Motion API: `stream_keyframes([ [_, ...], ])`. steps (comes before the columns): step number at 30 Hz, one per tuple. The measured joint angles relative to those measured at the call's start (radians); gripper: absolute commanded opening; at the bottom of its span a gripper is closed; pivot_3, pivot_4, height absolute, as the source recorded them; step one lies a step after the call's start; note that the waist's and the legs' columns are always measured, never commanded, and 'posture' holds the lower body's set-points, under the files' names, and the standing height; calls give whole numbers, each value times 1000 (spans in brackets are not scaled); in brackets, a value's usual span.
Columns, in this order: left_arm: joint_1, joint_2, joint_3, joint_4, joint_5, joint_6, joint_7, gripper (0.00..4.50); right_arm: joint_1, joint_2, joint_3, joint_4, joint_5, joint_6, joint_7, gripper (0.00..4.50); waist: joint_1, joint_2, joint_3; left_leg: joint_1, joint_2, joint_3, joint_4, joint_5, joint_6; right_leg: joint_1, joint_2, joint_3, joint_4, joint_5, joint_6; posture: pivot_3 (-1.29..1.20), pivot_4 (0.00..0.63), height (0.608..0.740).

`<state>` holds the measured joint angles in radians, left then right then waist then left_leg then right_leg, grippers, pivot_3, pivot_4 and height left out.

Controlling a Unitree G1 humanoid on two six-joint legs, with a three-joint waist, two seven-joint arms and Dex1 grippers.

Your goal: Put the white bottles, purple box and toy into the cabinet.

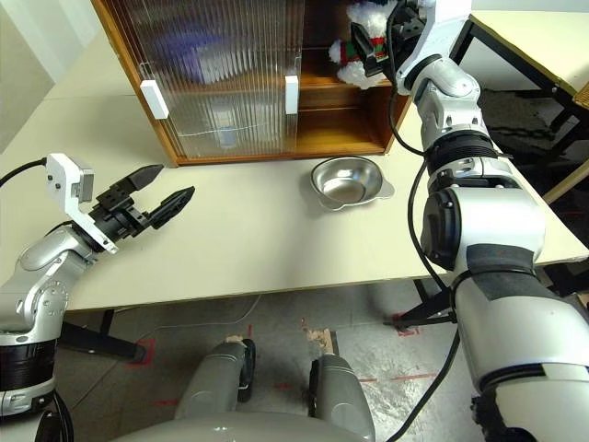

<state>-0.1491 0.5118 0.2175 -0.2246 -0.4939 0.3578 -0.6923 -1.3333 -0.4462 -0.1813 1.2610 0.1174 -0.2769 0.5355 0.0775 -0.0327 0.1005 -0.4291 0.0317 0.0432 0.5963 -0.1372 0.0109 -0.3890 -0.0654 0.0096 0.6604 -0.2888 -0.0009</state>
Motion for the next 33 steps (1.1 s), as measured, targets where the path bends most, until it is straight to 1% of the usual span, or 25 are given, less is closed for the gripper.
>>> stream_keyframes([
  [22, 9, -11, 9, -36, -34, -12, 10, 4500, -18, -1, -3, 3, -10, -18, 21, 4476, 25, 0, -1, 0, 0, 0, 0, 0, 0, 0, 0, 0, 0, 0, -1, 284, 17, 740],
  [33, 8, -12, 5, -36, -54, -11, 9, 4500, -15, -40, 15, 3, -63, -66, 58, 4476, 25, 0, -2, 0, 0, 1, 0, 0, 0, 0, 0, 0, 0, 0, -1, 277, 14, 740],
])
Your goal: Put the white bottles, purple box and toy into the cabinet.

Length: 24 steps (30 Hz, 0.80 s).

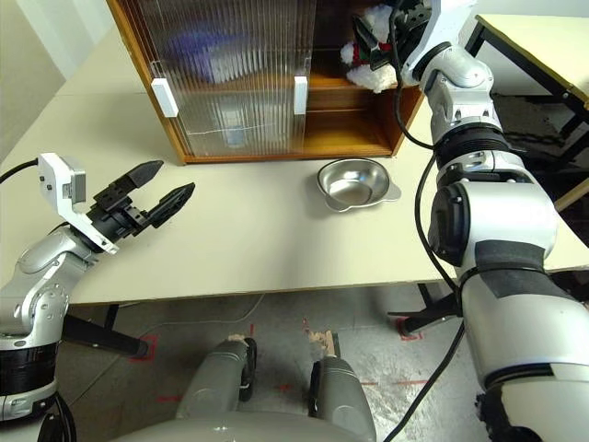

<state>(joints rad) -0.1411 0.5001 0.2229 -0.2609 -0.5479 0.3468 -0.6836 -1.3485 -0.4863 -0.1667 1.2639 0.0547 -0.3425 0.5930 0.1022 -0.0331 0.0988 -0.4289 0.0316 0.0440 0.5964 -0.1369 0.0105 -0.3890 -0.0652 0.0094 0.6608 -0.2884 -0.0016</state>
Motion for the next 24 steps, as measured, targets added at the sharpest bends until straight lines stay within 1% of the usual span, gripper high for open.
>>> stream_keyframes([
  [6, -3, -3, -6, 0, -3, 1, 0, 4500, 18, -21, 4, -5, -19, -32, 10, 4476, 0, 0, 0, 0, 0, 0, 0, 1, 1, 0, 0, 0, 0, 0, 0, 272, 8, 740],
  [7, -4, -4, -6, 0, -3, 1, 0, 4500, 26, -29, 5, -9, -20, -43, 17, 4110, 1, 0, 0, 0, -1, 0, 0, 1, 1, 0, 0, 0, 0, 0, 0, 272, 8, 740],
  [8, -4, -5, -6, 0, -4, 1, 0, 4500, 35, -39, 8, -14, -24, -57, 22, 3895, 2, 0, -1, 0, -1, 1, 0, 1, 1, 0, 0, 0, 0, 0, 0, 264, 8, 740],
  [10, -3, -6, -6, -2, -7, 1, 0, 4500, 48, -57, 18, -26, -36, -77, 29, 3168, 1, -1, -1, 0, -1, 1, 1, 1, 1, 1, 0, 0, 0, 0, 0, 264, 8, 740],
  [18, -6, -7, -6, -4, -18, 3, 0, 4500, 65, -76, 41, -41, -59, -107, 32, 19, -4, -1, -3, 1, 0, 2, 1, 2, 0, 1, 1, 0, 1, 1, -1, 266, 11, 740],
  [24, -10, -10, -1, -19, -44, 8, 3, 4500, 114, -74, 60, -47, -74, -106, 54, 19, -3, -3, -8, 1, 0, 2, 2, 2, 0, 2, 0, 0, 1, 2, -1, 271, 12, 740],
])
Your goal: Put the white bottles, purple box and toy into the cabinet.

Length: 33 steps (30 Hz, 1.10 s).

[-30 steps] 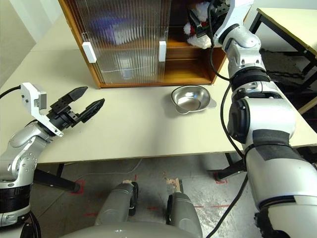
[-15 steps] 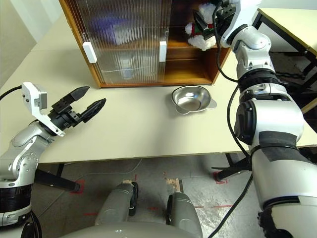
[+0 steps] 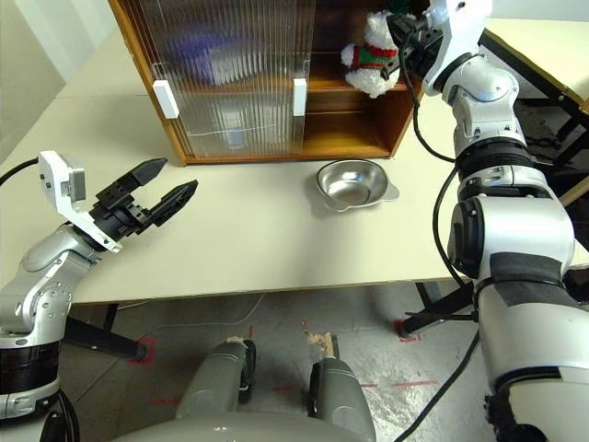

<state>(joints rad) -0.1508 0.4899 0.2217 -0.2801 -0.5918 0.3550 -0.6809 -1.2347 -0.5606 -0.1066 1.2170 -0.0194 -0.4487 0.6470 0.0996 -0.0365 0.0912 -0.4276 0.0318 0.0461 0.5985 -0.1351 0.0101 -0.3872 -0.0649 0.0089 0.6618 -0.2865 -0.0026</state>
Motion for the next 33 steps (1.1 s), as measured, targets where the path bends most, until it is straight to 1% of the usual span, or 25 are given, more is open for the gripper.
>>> stream_keyframes([
  [10, 1, 0, 5, -16, -3, 4, 9, 4500, -31, 13, 42, 12, -33, 130, 6, 19, 2, 0, -1, 0, 0, -1, 0, 0, 0, 0, 0, 0, 0, 1, -1, 284, 10, 740],
  [14, 4, -1, 5, -20, -3, 4, 14, 4500, -53, 13, 69, 29, -74, 142, -42, 19, 3, -1, -2, 0, 0, 0, 0, 0, 0, -1, 0, 0, 0, 1, -1, 285, 14, 740],
  [18, 4, -2, 5, -20, -3, 4, 17, 4500, -72, 13, 109, 48, -133, 127, -114, 19, 3, -1, -2, -1, 0, 0, 0, 0, 0, -2, 0, 0, 0, 1, -1, 285, 14, 740],
  [22, 4, -7, 5, -21, -3, 4, 19, 4500, -113, 13, 144, 49, -188, 59, -193, 19, 3, -1, -2, -1, 0, 0, 0, 0, 0, -2, 0, 1, 0, 1, -1, 293, 15, 740],
  [26, 6, -10, 5, -24, -3, 4, 19, 4500, -117, 13, 161, 49, -215, -4, -239, 19, 4, -1, -2, -1, 0, 0, 0, 0, 0, -2, 0, 0, 0, 1, -1, 292, 13, 740],
  [29, 8, -12, 5, -24, -3, 4, 20, 4500, -117, 10, 158, 49, -210, -63, -234, 19, 4, -1, -2, -1, 0, 0, 0, 0, 0, -1, 0, 0, 0, 1, -1, 289, 13, 740],
  [31, 8, -12, 5, -24, -3, 4, 20, 4500, -117, 8, 144, 49, -193, -84, -198, 19, 4, -1, -2, -1, 0, 0, 0, 0, 0, -1, 0, 0, 0, 1, -1, 281, 15, 740],
  [33, 8, -12, 5, -24, -3, 4, 19, 4500, -111, 5, 110, 45, -141, -85, -98, 19, 3, -1, -2, 0, 0, 1, 0, 0, 0, -1, 0, 0, 0, 1, -1, 277, 19, 740],
])
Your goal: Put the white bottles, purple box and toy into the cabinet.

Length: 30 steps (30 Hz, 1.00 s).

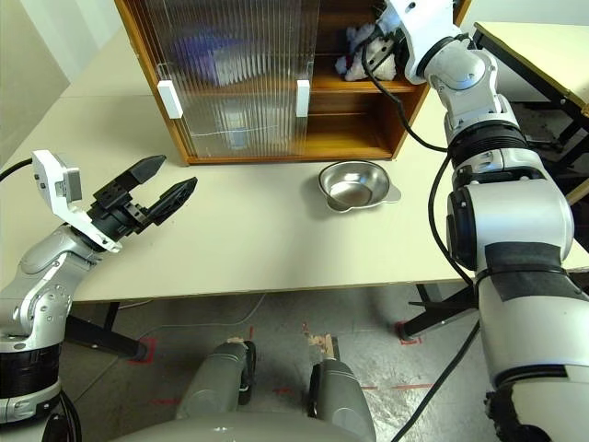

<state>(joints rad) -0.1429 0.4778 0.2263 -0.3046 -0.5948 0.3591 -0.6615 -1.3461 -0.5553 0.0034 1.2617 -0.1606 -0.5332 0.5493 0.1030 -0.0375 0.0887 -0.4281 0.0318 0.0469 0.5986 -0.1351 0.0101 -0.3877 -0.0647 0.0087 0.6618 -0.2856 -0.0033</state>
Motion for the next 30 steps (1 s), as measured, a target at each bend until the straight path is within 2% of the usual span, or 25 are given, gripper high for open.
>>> stream_keyframes([
  [3, 0, 0, -1, 0, 0, 0, -1, 4500, 14, -8, -76, -11, 112, 102, 187, 19, -1, 0, 0, 1, 0, 0, 1, 0, 0, 2, 0, -1, 0, 0, 0, 270, 26, 740],
  [6, 3, 1, -2, 0, -1, 0, -3, 4500, 62, -58, -125, -81, 212, 317, 415, 692, 1, 0, 0, 1, 0, -2, 2, 0, 0, 4, -1, -3, -1, 0, 0, 259, 34, 740],
  [9, 14, 6, -1, 0, -4, 2, -8, 4500, 188, -155, -120, -243, 265, 591, 629, 1726, 6, 0, 0, 0, 0, -6, 3, 0, 0, 4, -4, -3, -2, -3, -5, 251, 39, 740],
  [12, 16, 8, -5, 0, -7, 3, -16, 4500, 348, -209, -111, -430, 302, 829, 697, 2930, 6, 1, 1, 0, 1, -6, 3, 0, 0, 4, -5, -1, -2, -4, -7, 244, 51, 740],
  [16, 15, 8, -11, 1, -8, 3, -23, 4500, 570, -227, -173, -625, 348, 1077, 578, 4430, 6, 1, 1, 0, 3, -6, 4, 0, 0, 4, -5, -1, -2, -4, -8, 237, 55, 740],
  [19, 15, 14, -18, 2, -1, 3, -29, 4500, 674, -199, -233, -749, 390, 1239, 452, 4474, 3, 3, 2, 1, 3, -5, 5, 0, 0, 3, -3, 0, -2, -4, -8, 234, 55, 740],
  [23, 15, 15, -31, 5, 5, 3, -43, 4500, 735, -158, -314, -829, 440, 1363, 307, 4474, 0, 4, 3, 0, 3, -3, 8, 0, 0, 5, 0, -1, -2, -6, -7, 226, 59, 740],
  [30, 15, 73, -56, 7, 4, 37, -113, 4500, 759, -40, -543, -782, 564, 1453, 67, 4474, -3, 5, 3, 0, 2, -3, 11, -1, 1, 6, -3, 0, -4, -4, -4, 219, 57, 740],
])
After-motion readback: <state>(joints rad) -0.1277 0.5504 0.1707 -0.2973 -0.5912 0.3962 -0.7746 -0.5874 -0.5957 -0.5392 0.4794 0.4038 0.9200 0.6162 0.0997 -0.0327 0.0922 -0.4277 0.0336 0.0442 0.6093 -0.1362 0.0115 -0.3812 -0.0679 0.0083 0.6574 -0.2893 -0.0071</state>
